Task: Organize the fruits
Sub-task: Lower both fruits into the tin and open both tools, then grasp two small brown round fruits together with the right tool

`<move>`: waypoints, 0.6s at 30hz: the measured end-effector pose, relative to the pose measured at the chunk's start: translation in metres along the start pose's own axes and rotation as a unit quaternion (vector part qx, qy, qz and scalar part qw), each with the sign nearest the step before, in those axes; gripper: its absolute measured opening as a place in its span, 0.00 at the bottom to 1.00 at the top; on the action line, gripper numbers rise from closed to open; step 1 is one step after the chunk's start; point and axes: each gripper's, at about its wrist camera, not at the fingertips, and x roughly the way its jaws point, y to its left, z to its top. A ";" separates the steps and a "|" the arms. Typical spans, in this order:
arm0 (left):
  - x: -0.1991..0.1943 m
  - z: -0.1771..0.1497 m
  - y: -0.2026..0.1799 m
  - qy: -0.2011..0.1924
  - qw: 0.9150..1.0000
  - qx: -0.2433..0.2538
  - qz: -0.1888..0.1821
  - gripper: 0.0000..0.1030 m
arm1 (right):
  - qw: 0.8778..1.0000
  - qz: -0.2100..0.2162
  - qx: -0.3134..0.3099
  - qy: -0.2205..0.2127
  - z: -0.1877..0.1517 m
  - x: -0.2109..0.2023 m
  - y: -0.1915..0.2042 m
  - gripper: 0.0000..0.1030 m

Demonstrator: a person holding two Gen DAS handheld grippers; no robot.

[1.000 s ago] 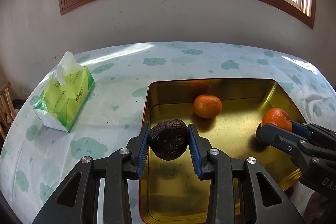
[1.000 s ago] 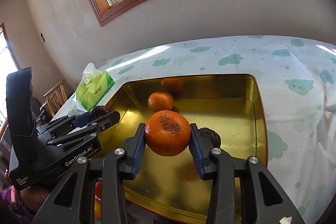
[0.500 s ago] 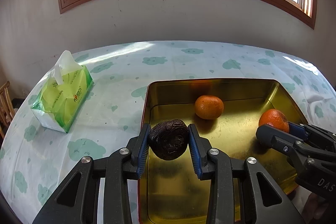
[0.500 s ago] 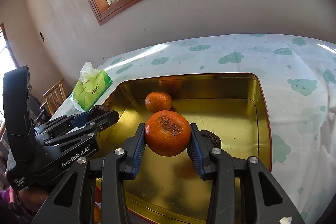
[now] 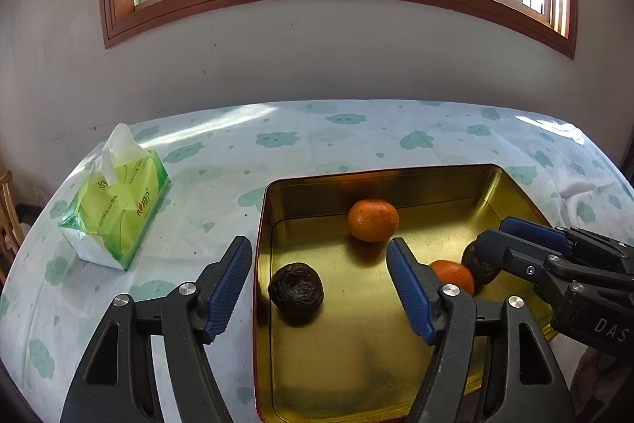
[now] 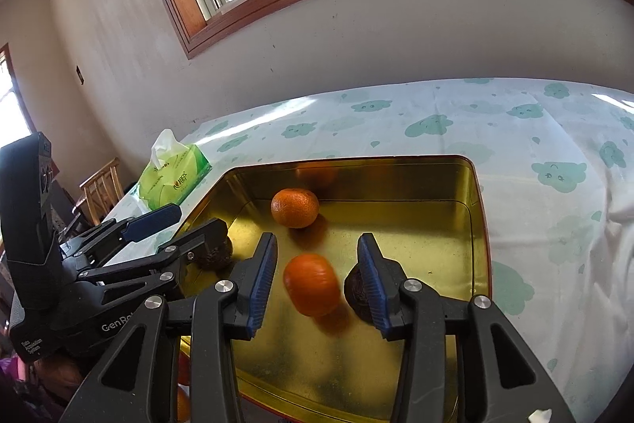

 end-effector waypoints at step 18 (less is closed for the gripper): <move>-0.109 -0.069 0.032 -0.009 1.000 -0.003 -0.008 0.79 | 0.990 0.077 -0.080 0.085 -0.097 -0.071 0.045 0.40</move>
